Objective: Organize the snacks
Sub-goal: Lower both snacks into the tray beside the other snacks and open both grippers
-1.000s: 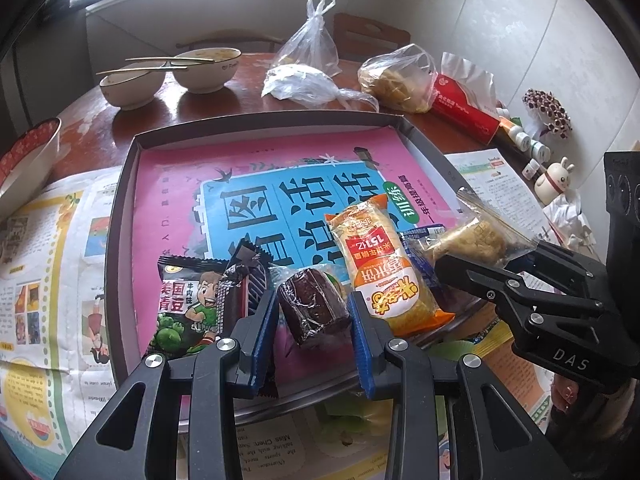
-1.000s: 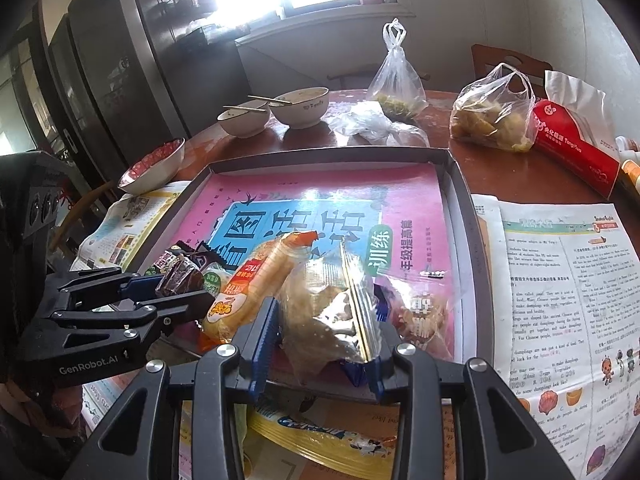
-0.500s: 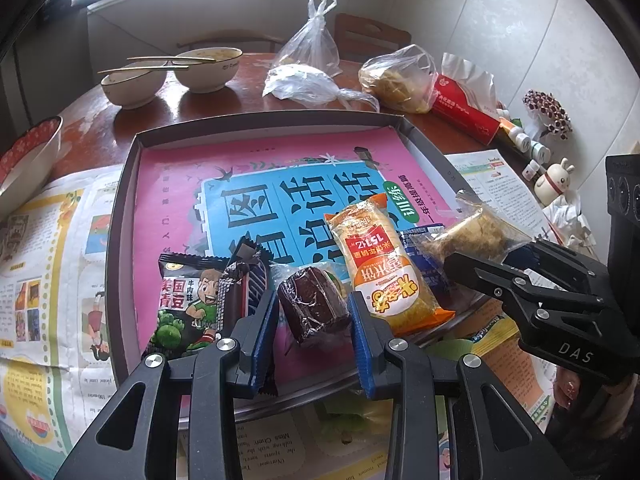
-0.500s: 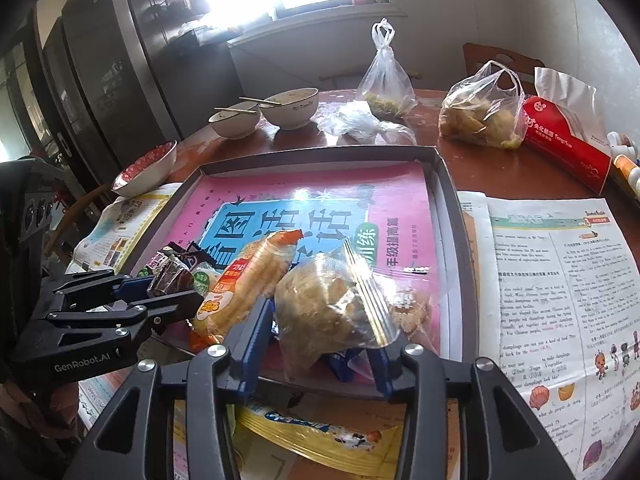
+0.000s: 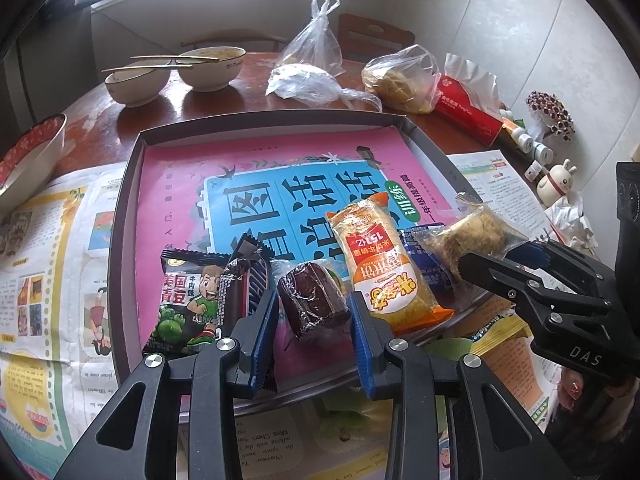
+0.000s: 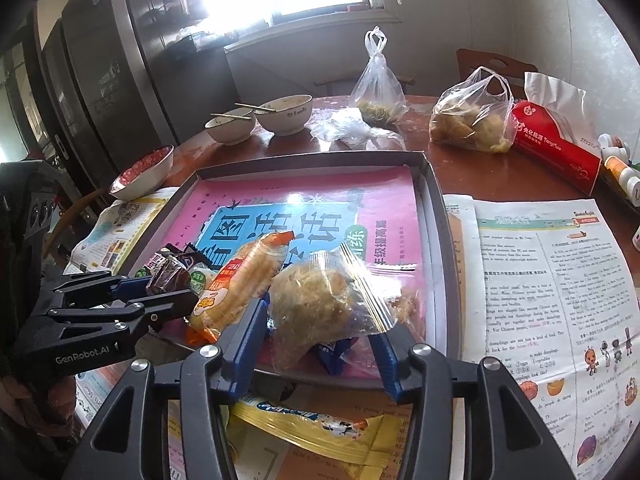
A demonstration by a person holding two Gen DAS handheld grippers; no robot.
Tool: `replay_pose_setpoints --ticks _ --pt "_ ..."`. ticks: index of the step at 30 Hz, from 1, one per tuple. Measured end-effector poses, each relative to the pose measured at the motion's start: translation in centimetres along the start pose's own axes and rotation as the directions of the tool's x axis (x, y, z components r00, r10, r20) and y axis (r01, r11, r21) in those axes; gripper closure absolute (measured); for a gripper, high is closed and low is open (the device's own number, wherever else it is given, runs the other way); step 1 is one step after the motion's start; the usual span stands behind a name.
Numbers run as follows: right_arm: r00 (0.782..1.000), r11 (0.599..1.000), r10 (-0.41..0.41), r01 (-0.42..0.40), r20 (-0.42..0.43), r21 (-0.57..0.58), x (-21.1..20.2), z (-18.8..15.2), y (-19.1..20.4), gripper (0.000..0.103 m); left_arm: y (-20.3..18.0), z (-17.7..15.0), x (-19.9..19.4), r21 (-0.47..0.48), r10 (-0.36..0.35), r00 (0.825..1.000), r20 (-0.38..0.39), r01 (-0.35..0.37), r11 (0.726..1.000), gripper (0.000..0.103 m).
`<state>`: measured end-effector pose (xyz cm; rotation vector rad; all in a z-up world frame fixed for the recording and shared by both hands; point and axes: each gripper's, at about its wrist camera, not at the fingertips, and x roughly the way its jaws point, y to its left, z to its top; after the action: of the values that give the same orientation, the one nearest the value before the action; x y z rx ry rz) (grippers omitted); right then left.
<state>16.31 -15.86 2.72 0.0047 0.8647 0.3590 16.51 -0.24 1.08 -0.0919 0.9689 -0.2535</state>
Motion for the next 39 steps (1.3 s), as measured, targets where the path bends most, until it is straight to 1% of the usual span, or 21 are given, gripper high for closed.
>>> replay_pose_setpoints --ticks 3,10,12,18,24,27,31,35,39 --pt "1.0 1.0 0.0 0.0 0.004 0.0 -0.1 0.0 0.0 0.048 -0.1 0.0 -0.1 0.002 0.005 1.0 -0.002 -0.005 1.0 0.065" --pt "1.0 1.0 0.002 -0.003 0.016 0.007 -0.5 0.1 -0.2 0.044 -0.2 0.0 -0.1 0.007 0.012 1.0 -0.002 -0.012 1.0 0.064" --pt "1.0 1.0 0.003 -0.003 0.021 0.011 -0.7 0.1 -0.3 0.041 -0.3 0.0 -0.2 0.01 0.012 1.0 -0.001 -0.012 1.0 0.06" --pt "1.0 1.0 0.003 -0.004 0.026 0.014 -0.9 0.1 -0.4 0.04 -0.2 0.0 -0.5 0.009 0.01 1.0 0.008 -0.01 1.0 0.052" --pt "0.999 1.0 0.011 -0.012 0.036 0.018 -1.2 0.2 -0.4 0.039 -0.4 0.0 -0.8 0.016 0.013 1.0 0.012 -0.014 1.0 0.047" --pt "0.999 1.0 0.011 -0.012 0.04 0.02 -1.3 0.2 -0.4 0.036 -0.4 0.1 -1.0 0.015 0.011 1.0 0.016 -0.011 1.0 0.046" --pt "0.999 1.0 0.016 -0.017 0.045 0.022 -1.5 0.2 -0.4 0.035 -0.4 0.0 -1.3 0.014 0.01 1.0 0.023 -0.011 1.0 0.045" --pt "0.999 1.0 0.017 -0.018 0.049 0.02 -1.6 0.1 -0.2 0.035 -0.4 -0.1 -1.6 0.013 0.01 0.999 0.032 -0.01 1.0 0.039" --pt "0.998 1.0 0.018 -0.02 0.064 0.023 -2.0 0.1 -0.3 0.035 -0.4 -0.2 -2.0 0.009 0.002 0.999 0.037 -0.002 1.0 0.038"
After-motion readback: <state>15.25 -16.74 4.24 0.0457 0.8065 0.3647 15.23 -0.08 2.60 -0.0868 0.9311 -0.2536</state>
